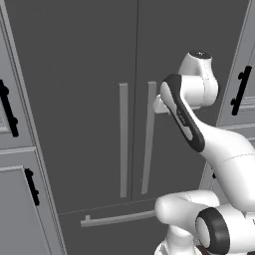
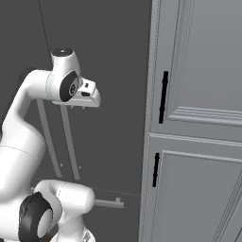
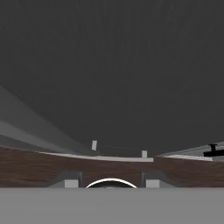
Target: Take the strawberry from the fridge and place it on top of the pancake, located on the dining counter.
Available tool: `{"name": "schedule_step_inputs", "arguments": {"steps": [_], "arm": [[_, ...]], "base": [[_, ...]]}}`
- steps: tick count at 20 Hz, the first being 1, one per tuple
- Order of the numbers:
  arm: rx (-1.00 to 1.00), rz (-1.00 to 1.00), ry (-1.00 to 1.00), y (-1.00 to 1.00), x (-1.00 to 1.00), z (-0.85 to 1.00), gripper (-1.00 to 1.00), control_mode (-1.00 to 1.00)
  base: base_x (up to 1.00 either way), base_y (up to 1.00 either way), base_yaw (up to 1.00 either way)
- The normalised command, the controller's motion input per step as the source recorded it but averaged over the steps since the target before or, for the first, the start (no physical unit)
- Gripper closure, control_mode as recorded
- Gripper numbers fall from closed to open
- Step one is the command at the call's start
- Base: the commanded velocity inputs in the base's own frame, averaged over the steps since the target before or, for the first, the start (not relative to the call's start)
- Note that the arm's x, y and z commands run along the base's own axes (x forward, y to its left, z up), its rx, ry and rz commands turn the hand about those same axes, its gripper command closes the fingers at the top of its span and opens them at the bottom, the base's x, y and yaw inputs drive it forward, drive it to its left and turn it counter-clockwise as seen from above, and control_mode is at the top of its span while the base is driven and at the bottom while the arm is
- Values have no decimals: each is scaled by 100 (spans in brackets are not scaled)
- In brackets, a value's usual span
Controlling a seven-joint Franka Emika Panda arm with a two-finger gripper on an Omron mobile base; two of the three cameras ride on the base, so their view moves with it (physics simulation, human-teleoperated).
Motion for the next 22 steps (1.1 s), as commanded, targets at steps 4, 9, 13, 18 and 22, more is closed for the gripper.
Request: {"name": "schedule_step_inputs", "arguments": {"steps": [4, 9, 13, 18, 22], "arm": [[0, 0, 0, 0, 0, 0, -100, 100], [0, 0, 0, 0, 0, 0, -100, 100], [0, 0, 0, 0, 0, 0, -100, 100], [0, 0, 0, 0, 0, 0, -100, 100], [0, 0, 0, 0, 0, 0, -100, 100]], "base": [[0, 0, 0], [-52, 0, 0], [-70, 19, -6], [-20, 53, -4], [0, 59, -5]]}}
